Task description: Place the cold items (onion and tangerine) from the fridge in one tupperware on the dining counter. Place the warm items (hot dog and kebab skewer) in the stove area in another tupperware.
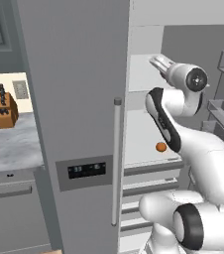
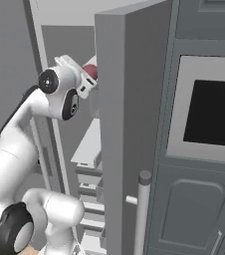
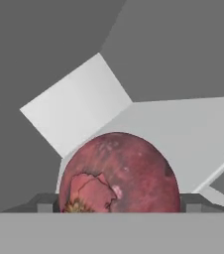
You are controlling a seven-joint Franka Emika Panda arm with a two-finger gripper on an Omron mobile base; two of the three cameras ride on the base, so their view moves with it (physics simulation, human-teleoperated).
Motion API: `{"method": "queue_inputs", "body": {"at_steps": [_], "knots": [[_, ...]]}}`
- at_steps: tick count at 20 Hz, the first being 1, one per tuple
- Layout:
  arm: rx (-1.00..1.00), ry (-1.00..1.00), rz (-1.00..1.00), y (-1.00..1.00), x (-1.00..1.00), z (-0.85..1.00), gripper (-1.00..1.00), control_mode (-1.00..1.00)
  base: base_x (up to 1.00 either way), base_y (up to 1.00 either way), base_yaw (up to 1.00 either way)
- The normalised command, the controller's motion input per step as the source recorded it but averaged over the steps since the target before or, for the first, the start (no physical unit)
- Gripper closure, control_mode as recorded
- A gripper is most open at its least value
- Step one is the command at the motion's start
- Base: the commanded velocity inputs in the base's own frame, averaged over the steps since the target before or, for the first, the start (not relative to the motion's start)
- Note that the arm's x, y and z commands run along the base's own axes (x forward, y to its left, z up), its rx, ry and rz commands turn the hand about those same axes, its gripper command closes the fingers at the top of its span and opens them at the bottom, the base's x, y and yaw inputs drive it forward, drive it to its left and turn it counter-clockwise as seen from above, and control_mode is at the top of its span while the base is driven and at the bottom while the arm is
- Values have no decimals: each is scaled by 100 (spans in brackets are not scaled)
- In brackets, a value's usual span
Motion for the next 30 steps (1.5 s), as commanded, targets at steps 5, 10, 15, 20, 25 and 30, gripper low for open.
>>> {"method": "queue_inputs", "body": {"at_steps": [5, 10, 15, 20, 25, 30], "knots": [[-3, -7, 13, 0, -100, -37, 100, -100, 0, 0, 0], [-7, -1, 9, 4, -100, -3, 100, -100, 0, 0, 0], [-25, 1, 0, 49, -100, -11, 100, -100, 0, 0, 0], [-41, 22, 0, 23, -96, 0, 100, -100, 0, 0, 0], [-32, 19, 0, 0, -26, -32, 100, -100, 0, 0, 0], [-14, 5, 0, 0, -6, -18, 100, 100, -14, 0, 1]]}}
